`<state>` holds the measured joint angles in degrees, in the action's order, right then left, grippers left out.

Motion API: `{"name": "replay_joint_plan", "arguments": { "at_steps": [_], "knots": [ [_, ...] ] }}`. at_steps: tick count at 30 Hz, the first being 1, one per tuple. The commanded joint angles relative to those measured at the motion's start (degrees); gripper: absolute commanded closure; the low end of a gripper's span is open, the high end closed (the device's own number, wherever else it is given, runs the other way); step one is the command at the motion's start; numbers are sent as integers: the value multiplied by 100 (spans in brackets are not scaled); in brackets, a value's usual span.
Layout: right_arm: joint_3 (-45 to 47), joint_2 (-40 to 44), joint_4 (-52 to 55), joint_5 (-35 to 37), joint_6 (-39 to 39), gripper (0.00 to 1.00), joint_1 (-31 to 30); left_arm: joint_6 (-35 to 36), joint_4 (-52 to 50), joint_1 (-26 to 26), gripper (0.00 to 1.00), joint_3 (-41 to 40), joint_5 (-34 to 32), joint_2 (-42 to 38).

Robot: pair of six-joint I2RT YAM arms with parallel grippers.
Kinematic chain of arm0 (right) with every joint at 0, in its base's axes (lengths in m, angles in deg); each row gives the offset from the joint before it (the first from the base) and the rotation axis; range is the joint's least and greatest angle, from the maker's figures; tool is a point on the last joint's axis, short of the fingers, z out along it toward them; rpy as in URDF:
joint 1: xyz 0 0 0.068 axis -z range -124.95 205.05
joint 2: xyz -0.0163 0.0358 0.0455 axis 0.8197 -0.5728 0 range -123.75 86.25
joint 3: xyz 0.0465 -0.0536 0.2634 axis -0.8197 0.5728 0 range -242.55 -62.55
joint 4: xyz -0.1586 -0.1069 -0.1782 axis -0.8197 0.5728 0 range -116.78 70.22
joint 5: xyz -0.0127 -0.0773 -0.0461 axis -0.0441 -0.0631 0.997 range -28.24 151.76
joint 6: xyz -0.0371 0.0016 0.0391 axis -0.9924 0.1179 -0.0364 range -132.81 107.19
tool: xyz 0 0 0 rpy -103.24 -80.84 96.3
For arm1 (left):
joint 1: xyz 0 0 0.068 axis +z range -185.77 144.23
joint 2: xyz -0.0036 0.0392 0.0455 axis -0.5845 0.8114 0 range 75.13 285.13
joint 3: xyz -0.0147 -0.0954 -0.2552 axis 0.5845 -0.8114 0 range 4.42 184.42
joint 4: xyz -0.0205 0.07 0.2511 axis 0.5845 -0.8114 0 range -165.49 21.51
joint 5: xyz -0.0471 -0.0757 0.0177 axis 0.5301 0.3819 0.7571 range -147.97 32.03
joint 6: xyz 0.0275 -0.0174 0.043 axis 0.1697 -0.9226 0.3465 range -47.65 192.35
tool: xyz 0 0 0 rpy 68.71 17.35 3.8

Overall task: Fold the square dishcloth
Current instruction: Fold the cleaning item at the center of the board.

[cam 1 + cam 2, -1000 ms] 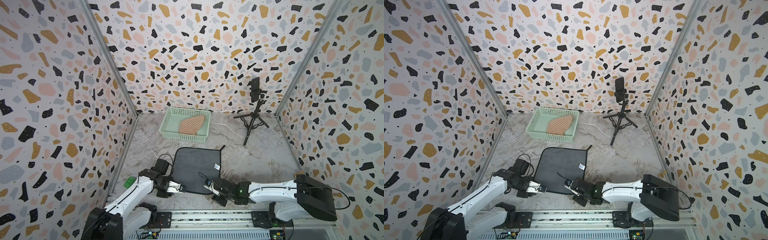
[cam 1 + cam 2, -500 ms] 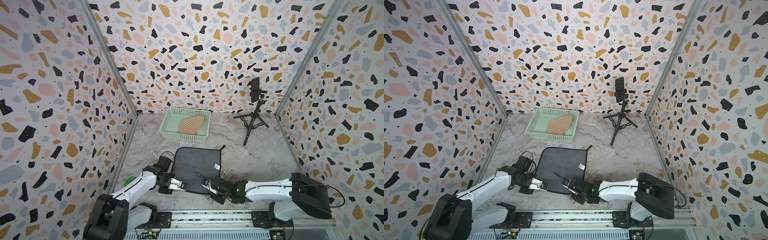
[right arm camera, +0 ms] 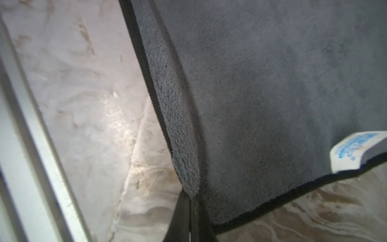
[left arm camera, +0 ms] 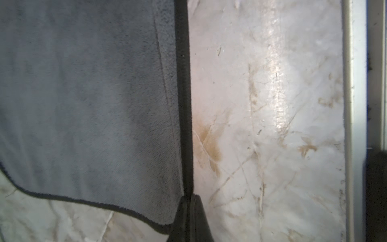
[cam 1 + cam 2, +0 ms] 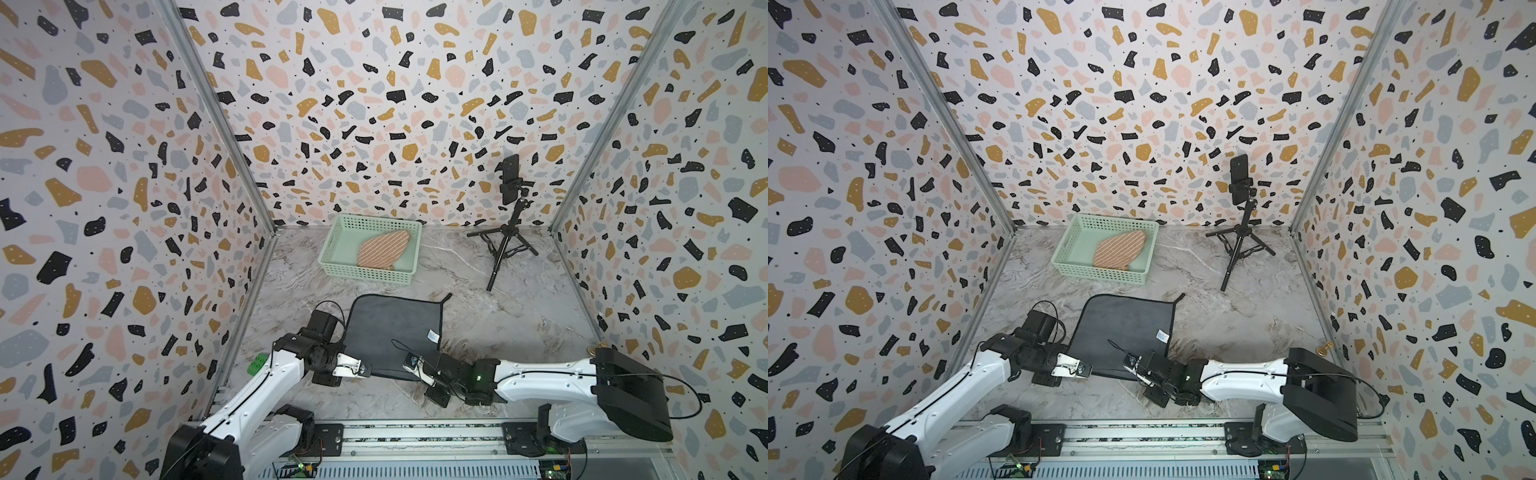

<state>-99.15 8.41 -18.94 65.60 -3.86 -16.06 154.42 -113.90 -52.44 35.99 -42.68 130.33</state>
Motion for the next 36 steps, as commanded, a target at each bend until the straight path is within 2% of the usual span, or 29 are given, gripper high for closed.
{"name": "replay_joint_plan", "arguments": {
  "at_steps": [1,8,11,18,24,32,36],
  "knots": [
    [-4,518,652,-559,326,100,-8,-85,-719,23,100,142,-91,-428],
    [-320,919,1284,-1327,633,100,-1,-200,-1689,23,100,490,-118,-1183],
    [-488,845,1414,-1393,693,100,135,-565,-1489,25,100,734,-157,-1116],
    [-784,466,1423,-1679,791,100,907,-1547,-509,23,100,1729,-197,316],
    [-1122,142,1427,-1836,652,100,1666,-1906,306,23,100,2157,-279,1277],
    [-1652,-371,1508,-1433,440,100,2165,-2665,1356,23,100,2990,-829,2592],
    [-1836,-665,1561,-1214,304,100,2316,-2741,1552,-17,100,3210,-929,3113]
  ]
}}
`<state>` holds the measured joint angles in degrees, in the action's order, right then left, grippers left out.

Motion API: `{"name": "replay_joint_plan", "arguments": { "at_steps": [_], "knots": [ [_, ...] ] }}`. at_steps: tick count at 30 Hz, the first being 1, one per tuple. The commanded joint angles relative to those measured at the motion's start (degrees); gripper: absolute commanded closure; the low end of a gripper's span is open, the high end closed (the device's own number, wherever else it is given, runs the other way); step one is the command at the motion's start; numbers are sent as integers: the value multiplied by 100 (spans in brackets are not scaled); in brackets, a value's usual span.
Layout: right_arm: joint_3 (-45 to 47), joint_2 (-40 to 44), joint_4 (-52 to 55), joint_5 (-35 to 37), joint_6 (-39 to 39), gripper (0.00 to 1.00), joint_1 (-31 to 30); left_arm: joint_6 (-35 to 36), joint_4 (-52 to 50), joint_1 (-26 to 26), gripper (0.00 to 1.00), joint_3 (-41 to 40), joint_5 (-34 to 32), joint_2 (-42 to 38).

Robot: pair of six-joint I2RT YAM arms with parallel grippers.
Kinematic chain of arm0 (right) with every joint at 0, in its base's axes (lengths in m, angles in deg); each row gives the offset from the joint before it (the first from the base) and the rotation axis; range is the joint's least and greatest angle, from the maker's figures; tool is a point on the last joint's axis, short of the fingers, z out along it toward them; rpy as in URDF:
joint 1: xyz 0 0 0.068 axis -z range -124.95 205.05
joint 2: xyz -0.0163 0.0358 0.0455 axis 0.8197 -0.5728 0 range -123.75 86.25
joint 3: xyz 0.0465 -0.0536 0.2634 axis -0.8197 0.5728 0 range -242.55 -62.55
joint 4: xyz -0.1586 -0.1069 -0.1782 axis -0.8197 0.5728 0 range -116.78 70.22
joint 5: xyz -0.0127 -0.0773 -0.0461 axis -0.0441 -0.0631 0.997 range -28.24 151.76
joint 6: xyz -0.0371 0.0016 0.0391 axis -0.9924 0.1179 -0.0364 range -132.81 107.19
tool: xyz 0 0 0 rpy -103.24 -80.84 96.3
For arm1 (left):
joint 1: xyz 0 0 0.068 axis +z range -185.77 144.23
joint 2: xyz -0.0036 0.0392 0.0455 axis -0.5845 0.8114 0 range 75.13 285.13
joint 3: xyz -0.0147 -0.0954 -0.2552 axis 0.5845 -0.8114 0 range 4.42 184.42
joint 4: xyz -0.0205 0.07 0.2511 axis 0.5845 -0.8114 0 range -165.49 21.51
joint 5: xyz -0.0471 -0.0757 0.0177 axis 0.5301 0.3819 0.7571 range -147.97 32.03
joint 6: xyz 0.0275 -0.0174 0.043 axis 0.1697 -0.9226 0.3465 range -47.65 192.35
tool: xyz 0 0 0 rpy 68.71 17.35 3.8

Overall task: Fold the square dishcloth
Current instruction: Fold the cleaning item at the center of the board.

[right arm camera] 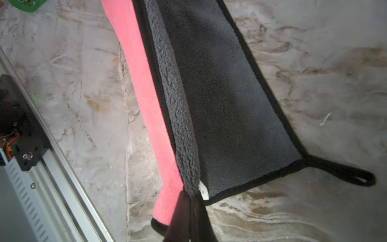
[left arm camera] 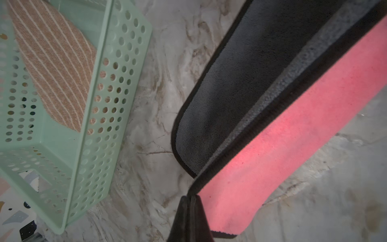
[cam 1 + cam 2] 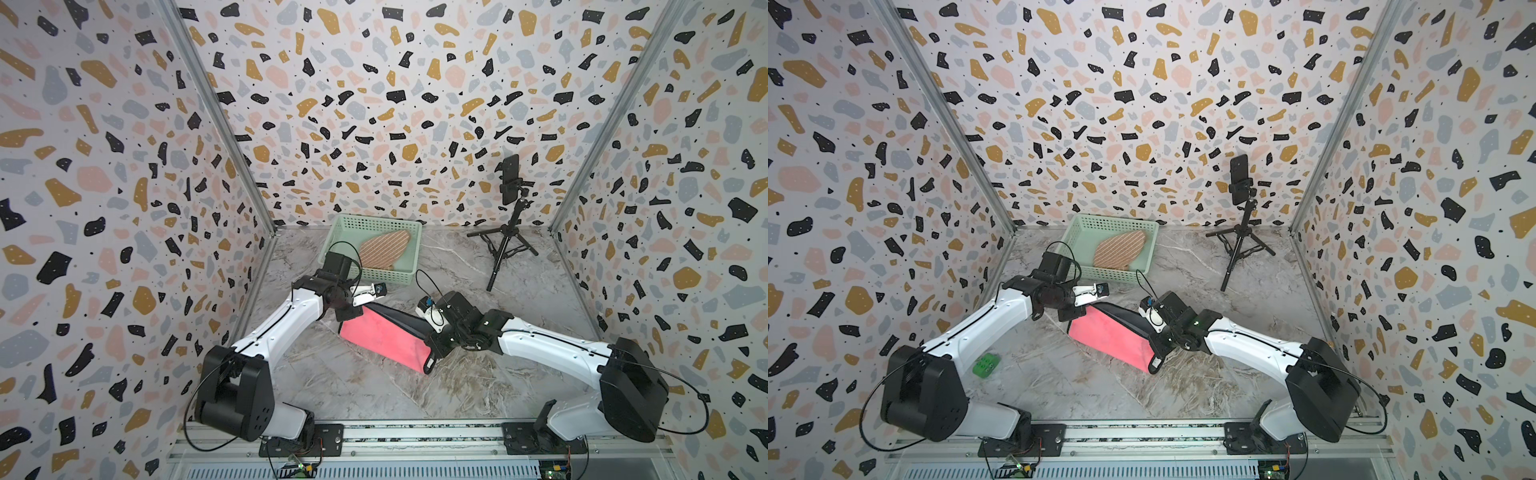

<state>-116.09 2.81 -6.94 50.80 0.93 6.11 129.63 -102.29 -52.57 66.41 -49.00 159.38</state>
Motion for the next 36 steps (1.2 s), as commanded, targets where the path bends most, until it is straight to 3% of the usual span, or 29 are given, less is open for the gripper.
{"name": "replay_joint_plan", "arguments": {
  "at_steps": [1,18,24,26,28,31,34,36],
  "knots": [
    [-185,-172,402,386,-231,100,123,-206,412,-33,100,172,-314,295],
    [-630,-1269,372,1521,-775,99,488,-89,1947,-242,100,41,-1250,1598],
    [-632,-1442,73,1657,-680,82,588,-10,2176,-216,100,-118,-1509,1609],
    [-727,-1619,66,1911,-599,72,595,-8,2245,-194,88,-226,-1588,1568],
    [-739,-1646,50,2152,-517,61,588,50,2490,-192,66,-405,-1722,1474],
    [-593,-1337,-9,2503,-290,60,588,90,2643,-192,31,-684,-1755,1197],
    [-104,-657,-606,2057,-15,61,580,13,2441,-191,27,-748,-1548,894],
    [135,-347,-953,1371,297,61,579,-102,2011,-188,25,-679,-1406,707]
  ]
}}
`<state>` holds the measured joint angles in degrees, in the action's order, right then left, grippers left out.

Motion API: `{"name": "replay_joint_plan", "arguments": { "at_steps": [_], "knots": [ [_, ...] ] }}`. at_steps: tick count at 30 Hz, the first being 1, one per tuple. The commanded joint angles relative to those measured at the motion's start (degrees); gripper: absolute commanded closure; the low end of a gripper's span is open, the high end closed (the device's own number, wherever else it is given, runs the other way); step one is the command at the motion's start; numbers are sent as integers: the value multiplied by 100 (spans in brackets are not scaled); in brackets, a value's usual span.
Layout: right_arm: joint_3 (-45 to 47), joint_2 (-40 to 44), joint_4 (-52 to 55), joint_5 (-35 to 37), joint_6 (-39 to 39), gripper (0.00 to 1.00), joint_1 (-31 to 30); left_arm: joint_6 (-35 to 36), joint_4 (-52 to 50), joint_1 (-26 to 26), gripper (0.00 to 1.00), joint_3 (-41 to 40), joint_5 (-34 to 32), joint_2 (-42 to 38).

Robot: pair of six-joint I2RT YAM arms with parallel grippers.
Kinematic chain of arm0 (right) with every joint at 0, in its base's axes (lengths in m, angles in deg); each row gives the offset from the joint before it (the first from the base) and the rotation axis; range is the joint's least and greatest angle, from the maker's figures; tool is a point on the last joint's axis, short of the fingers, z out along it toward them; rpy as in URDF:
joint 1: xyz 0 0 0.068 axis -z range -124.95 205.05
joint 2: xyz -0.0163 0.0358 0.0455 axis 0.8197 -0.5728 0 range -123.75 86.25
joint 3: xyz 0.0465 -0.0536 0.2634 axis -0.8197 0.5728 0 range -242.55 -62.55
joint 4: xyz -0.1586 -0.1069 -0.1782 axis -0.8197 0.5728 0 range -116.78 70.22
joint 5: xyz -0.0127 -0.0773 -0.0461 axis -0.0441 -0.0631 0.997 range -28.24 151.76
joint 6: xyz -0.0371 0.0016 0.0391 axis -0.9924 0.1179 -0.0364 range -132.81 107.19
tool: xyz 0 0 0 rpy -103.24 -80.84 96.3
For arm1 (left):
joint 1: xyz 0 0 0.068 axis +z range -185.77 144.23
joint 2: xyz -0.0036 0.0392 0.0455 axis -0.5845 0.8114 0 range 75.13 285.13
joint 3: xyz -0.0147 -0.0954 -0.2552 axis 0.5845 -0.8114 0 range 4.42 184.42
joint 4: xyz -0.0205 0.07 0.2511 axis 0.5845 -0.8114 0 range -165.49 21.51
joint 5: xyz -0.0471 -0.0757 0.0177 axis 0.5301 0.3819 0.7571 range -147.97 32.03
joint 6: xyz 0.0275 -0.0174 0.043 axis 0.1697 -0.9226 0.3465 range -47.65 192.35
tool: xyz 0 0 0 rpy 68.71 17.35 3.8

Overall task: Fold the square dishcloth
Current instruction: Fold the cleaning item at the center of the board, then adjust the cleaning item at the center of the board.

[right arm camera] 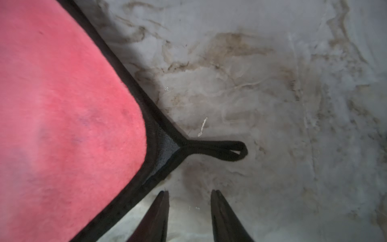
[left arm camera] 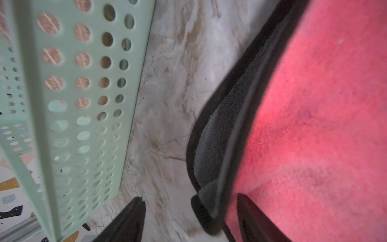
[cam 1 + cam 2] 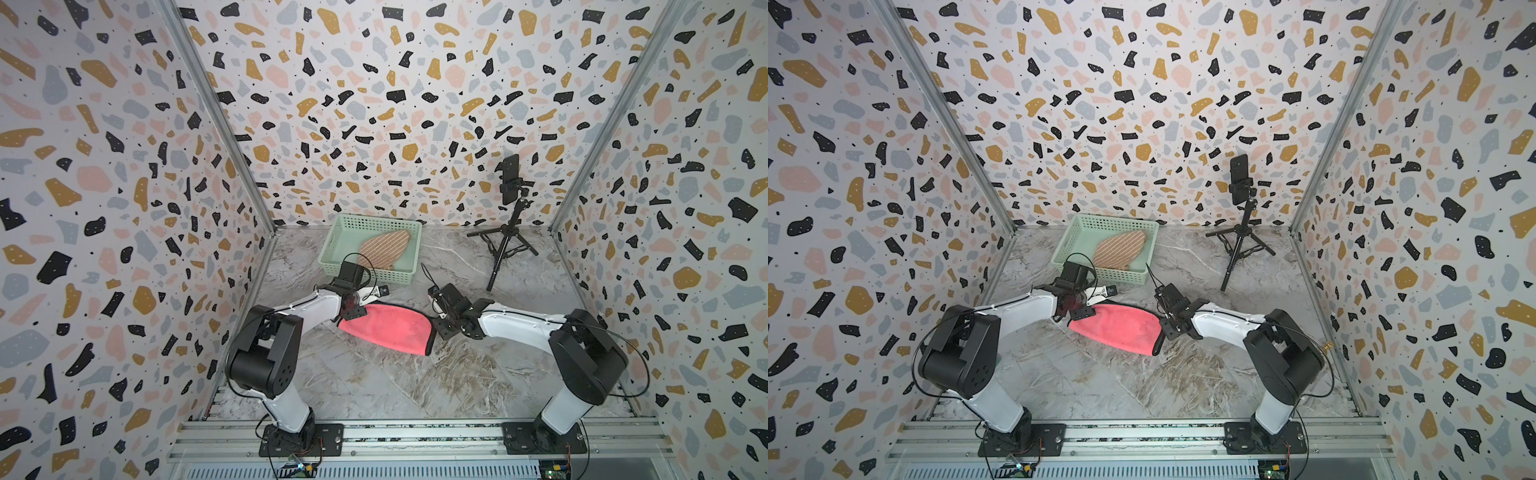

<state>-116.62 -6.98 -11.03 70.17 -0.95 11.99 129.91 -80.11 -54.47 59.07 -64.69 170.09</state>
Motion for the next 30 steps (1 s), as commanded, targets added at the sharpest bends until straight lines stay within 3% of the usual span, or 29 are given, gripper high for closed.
{"name": "replay_joint_plan", "arguments": {
  "at_steps": [1,4,7,10,12,16,21,24,27,30],
  "knots": [
    [240,694,-735,-959,669,61,-9,-173,-376,13,24,84,216,-439],
    [355,556,-1557,-2226,1155,67,-9,-183,-681,39,22,6,296,-647],
    [219,104,-1854,-2849,1451,79,-7,-167,-610,66,22,-200,213,-741],
    [49,-384,-1571,-2830,1503,95,4,-205,-424,77,22,-397,42,-743],
    [126,-549,-1412,-2543,1509,100,19,-179,-239,85,22,-553,-81,-701],
    [633,-443,-1364,-1965,1620,100,18,-104,285,118,23,-785,-495,-398],
    [1298,-2,-988,-1726,1891,100,-175,3,882,165,25,-983,-1067,103],
    [1630,382,-1098,-2217,1987,100,-587,45,1019,165,25,-1135,-919,11],
    [1625,790,-1096,-3247,1966,100,-939,-240,643,126,24,-984,-499,-292],
    [1420,1204,-976,-3478,1911,100,-880,-450,134,52,23,-740,26,-566]
  ]
}}
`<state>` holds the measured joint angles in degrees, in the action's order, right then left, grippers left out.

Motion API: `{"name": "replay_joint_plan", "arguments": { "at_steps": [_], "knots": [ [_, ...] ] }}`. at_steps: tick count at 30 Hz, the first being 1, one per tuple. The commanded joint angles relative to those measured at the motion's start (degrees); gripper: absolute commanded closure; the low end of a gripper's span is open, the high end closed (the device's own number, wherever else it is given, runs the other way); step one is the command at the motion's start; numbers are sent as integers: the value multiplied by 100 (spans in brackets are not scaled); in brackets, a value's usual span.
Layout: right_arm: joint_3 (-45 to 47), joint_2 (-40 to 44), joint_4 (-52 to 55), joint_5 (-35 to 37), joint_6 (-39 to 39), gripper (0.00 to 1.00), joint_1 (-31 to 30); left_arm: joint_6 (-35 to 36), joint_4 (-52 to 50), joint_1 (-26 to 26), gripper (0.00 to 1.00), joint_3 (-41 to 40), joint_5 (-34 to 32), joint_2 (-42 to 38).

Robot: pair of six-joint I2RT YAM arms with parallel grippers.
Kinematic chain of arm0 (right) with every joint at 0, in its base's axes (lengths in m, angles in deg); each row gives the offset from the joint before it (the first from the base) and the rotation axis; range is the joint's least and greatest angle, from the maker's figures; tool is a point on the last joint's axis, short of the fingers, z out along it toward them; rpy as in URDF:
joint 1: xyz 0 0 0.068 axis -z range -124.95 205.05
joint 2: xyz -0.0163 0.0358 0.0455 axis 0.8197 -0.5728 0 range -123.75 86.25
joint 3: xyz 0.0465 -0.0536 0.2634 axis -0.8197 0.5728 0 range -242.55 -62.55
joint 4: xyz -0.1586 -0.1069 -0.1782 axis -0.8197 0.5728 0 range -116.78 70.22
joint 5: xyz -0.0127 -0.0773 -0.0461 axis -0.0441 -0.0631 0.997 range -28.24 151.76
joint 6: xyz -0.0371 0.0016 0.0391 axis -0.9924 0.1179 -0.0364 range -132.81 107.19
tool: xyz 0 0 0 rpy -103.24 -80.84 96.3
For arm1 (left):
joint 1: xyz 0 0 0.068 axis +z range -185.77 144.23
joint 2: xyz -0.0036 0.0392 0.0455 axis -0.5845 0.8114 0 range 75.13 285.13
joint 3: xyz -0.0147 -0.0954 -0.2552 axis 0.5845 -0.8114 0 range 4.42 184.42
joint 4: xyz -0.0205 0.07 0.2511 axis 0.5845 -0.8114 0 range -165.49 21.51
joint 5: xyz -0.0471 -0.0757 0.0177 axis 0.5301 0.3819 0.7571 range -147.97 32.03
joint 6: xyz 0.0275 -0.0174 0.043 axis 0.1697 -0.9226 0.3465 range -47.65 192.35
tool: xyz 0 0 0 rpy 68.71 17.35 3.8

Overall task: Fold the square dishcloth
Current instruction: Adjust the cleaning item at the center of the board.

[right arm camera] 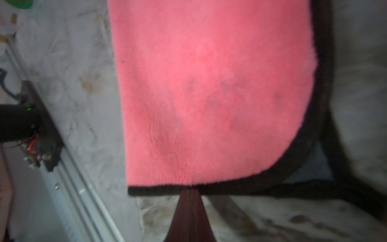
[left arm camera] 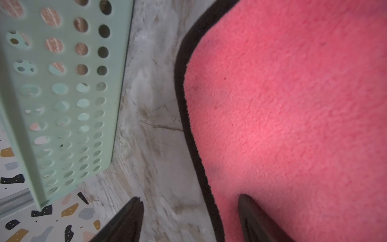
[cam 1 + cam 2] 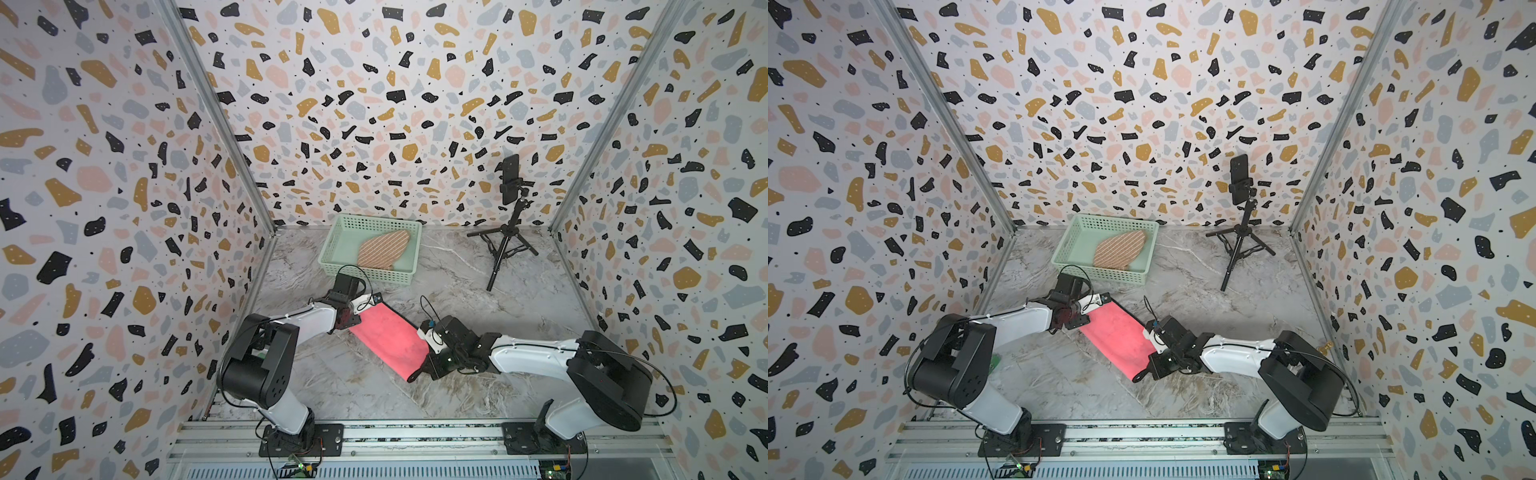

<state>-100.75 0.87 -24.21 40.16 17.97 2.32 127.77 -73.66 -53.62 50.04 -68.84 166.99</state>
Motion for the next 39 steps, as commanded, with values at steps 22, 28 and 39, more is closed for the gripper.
{"name": "replay_joint_plan", "arguments": {
  "at_steps": [22,28,39],
  "knots": [
    [128,-770,-447,102,296,100,322,-284,-1004,-265,25,350,-217,-3],
    [280,-485,-881,-451,725,100,-546,-247,-615,-544,25,822,-541,829],
    [-829,-496,-705,-656,356,100,564,-238,-38,-558,17,589,430,-415]
  ]
}}
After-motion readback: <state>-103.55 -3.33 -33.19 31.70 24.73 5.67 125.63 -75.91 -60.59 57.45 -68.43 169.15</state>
